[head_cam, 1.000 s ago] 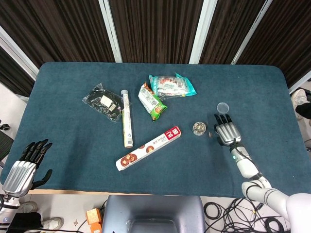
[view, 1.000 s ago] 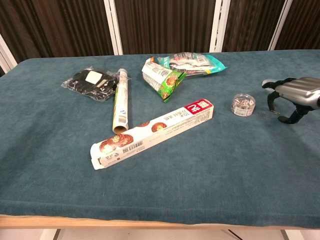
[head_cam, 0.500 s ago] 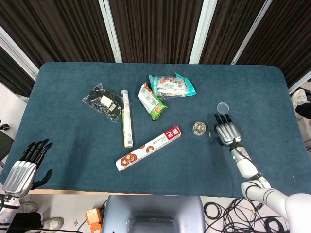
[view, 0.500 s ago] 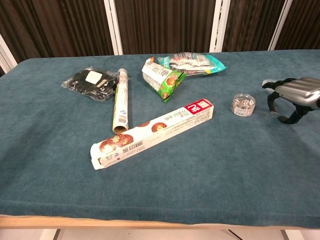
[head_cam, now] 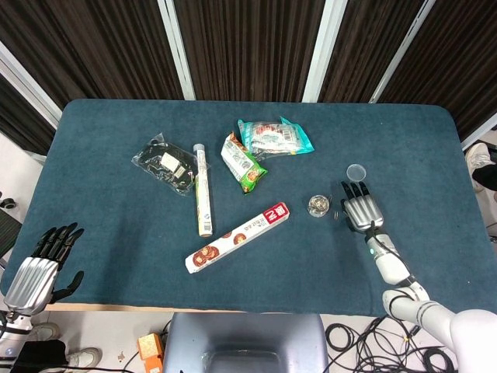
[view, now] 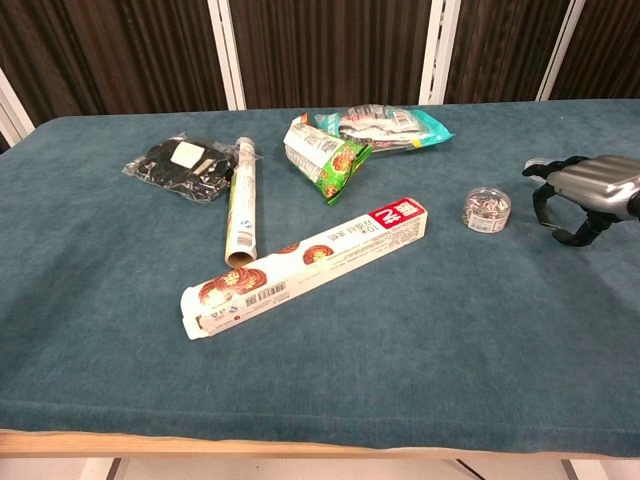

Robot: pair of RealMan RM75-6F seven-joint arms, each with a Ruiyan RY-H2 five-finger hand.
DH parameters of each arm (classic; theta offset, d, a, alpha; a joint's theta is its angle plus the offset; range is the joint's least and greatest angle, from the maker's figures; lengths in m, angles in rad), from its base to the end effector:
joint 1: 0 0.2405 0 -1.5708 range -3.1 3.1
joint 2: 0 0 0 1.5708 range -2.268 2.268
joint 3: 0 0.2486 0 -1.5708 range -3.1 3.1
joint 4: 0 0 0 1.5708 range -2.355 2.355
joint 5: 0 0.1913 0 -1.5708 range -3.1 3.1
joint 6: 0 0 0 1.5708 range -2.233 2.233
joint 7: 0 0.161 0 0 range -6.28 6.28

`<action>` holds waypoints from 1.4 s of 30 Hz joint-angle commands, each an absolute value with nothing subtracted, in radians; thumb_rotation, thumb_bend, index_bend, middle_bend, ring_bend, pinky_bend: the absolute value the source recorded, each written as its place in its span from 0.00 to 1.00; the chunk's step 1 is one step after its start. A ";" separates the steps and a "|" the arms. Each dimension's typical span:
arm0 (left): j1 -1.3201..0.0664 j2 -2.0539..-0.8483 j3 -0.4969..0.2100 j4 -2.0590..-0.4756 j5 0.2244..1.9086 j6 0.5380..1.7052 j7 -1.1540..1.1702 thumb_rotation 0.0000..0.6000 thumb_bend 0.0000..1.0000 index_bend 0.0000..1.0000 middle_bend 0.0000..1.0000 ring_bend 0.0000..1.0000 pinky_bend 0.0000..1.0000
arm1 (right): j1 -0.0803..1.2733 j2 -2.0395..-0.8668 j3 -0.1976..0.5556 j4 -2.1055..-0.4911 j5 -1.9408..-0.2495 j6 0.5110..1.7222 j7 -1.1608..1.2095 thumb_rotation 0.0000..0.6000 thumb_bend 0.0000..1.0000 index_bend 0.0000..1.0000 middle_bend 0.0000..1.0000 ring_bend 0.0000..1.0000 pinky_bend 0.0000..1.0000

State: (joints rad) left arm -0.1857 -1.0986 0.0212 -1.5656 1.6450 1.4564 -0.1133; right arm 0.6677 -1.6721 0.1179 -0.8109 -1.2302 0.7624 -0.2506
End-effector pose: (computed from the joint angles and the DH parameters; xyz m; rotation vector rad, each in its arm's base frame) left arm -0.2748 0.2094 0.1589 -1.6064 -0.8926 -1.0094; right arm -0.2874 -0.3888 0.0084 1.8040 -0.7511 0.4249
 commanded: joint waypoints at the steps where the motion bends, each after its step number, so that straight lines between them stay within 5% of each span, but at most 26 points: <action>1: -0.185 -1.098 0.022 -1.567 1.646 1.458 -0.114 1.00 0.39 0.00 0.00 0.00 0.05 | 0.667 -1.673 0.118 -0.809 -1.233 0.765 -0.248 1.00 0.36 0.55 0.00 0.00 0.00; 42: -0.184 -1.096 0.022 -1.565 1.645 1.459 -0.124 1.00 0.39 0.00 0.00 0.00 0.05 | 0.657 -1.630 0.138 -0.877 -1.268 0.832 -0.205 1.00 0.40 0.66 0.00 0.00 0.00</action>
